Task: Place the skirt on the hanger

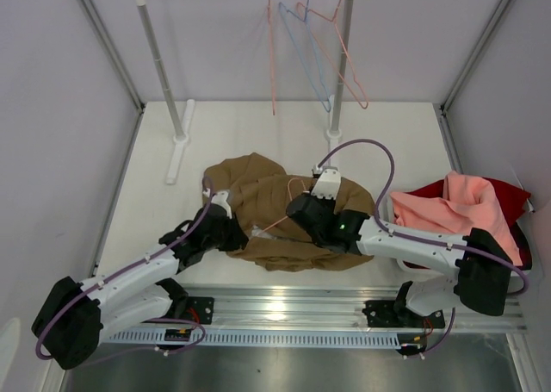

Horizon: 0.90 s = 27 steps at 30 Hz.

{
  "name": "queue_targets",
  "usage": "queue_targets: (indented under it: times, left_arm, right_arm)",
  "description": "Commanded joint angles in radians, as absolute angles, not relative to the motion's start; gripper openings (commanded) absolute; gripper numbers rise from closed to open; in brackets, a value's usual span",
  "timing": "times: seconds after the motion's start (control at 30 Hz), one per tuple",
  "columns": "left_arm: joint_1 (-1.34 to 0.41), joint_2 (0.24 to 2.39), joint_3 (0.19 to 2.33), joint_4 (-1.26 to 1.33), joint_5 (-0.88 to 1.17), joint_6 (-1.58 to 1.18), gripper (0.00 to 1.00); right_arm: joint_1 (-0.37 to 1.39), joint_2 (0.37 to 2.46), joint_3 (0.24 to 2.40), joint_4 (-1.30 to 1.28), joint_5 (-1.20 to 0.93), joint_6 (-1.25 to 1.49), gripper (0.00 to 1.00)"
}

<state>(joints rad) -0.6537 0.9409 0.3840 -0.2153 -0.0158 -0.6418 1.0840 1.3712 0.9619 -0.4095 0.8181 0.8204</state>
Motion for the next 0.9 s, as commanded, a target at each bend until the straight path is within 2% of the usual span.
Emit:
queue_targets:
  times: [0.0, 0.07, 0.1, 0.2, 0.33, 0.43, 0.57, 0.7, 0.77, 0.87]
  left_arm:
    - [-0.660, 0.936, 0.377, -0.150, -0.025, -0.730, 0.00]
    - [-0.658, 0.948, 0.385, -0.158, -0.034, -0.732, 0.00]
    - [-0.658, 0.954, 0.385, -0.163, -0.037, -0.738, 0.00]
    - [-0.658, 0.945, 0.364, -0.146, -0.034, -0.755, 0.00]
    - [-0.658, 0.919, 0.365, -0.172, -0.051, -0.758, 0.00]
    - [-0.658, 0.896, 0.382, -0.218, -0.066, -0.758, 0.05]
    - [-0.658, 0.859, 0.390, -0.264, -0.097, -0.762, 0.13]
    - [-0.658, 0.851, 0.385, -0.293, -0.112, -0.776, 0.13]
    - [-0.658, 0.842, 0.380, -0.288, -0.117, -0.778, 0.18]
    - [-0.658, 0.844, 0.379, -0.290, -0.126, -0.772, 0.20]
  right_arm:
    - [1.132, 1.370, 0.951, -0.330, 0.770, 0.773, 0.00]
    - [1.152, 1.353, 0.931, -0.278, 0.707, 0.713, 0.05]
    - [1.170, 1.347, 0.925, -0.262, 0.690, 0.704, 0.12]
    - [1.189, 1.336, 0.894, -0.203, 0.582, 0.660, 0.22]
    - [1.201, 1.347, 0.842, -0.098, 0.465, 0.632, 0.28]
    - [1.200, 1.397, 0.841, -0.034, 0.377, 0.611, 0.33]
    - [1.198, 1.489, 0.868, 0.017, 0.365, 0.598, 0.34]
    - [1.195, 1.578, 0.890, 0.049, 0.341, 0.597, 0.36]
    - [1.200, 1.600, 0.893, 0.054, 0.334, 0.601, 0.38]
    - [1.232, 1.595, 0.868, 0.066, 0.344, 0.604, 0.38]
